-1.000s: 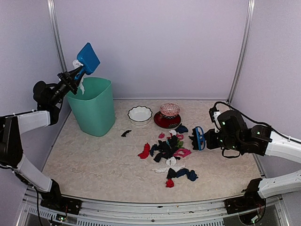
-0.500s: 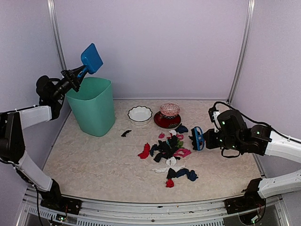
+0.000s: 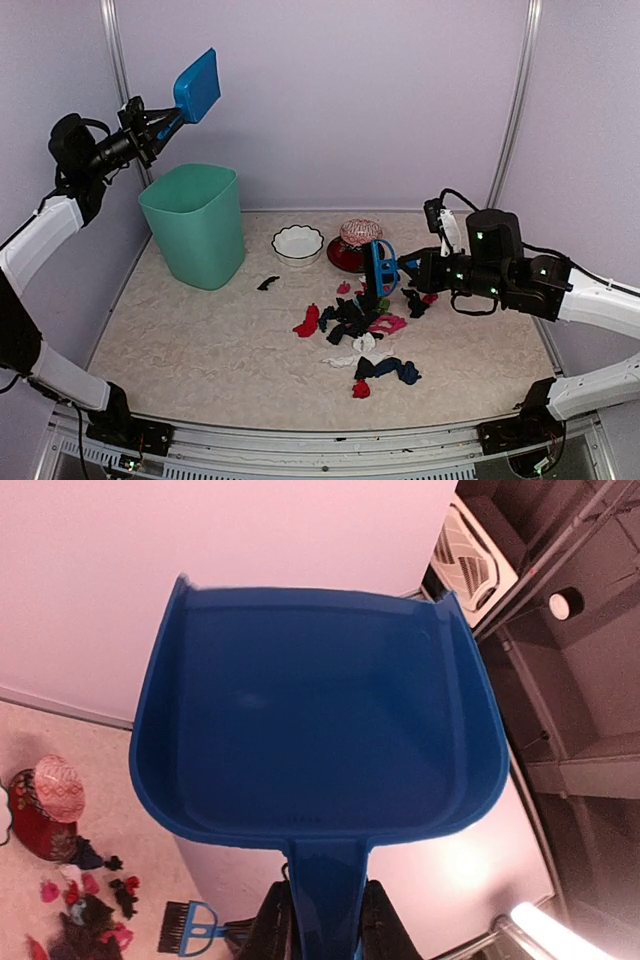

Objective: Sweep away the paper scraps from the table
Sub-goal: Sweep the paper scraps at the center of the board.

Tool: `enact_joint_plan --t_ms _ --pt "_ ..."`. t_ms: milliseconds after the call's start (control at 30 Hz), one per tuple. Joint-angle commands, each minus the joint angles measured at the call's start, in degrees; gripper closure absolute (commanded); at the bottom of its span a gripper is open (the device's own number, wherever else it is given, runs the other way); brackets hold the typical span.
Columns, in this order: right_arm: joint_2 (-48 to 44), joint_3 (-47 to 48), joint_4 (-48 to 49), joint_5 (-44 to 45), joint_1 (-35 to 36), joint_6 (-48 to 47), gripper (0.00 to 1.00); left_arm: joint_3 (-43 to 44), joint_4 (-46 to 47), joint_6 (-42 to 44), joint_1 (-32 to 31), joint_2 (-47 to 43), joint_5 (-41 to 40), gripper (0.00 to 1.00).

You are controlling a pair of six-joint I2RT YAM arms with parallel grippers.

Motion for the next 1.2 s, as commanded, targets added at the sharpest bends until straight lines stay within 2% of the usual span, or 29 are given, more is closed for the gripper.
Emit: enact_joint_plan --t_ms 0,333,467,567,933,1167 --pt "5.7 3.1 9.9 -7.5 1.2 4.8 1.0 3.8 -20.0 20.1 0.0 -3.0 1.6 1.0" --pt "24.2 11.9 17.1 -10.6 5.8 13.8 1.0 7.9 -45.0 44.9 0.3 -6.5 -0.6 1.0" --pt "33.3 18.2 16.4 -11.4 6.6 18.3 1.0 10.3 -55.7 54.1 -0.4 -7.9 -6.0 1.0" --pt "38.9 21.7 17.8 -11.8 6.8 22.2 1.0 10.3 -60.3 58.5 -1.5 -9.5 -10.3 1.0" --pt "59.2 36.8 22.8 -9.9 7.2 39.0 1.0 8.9 -69.3 65.5 -9.7 -14.3 -24.6 1.0" --pt "70.2 48.5 20.2 -6.2 7.0 44.2 1.0 8.1 -72.8 67.6 -15.1 -16.1 -28.2 1.0"
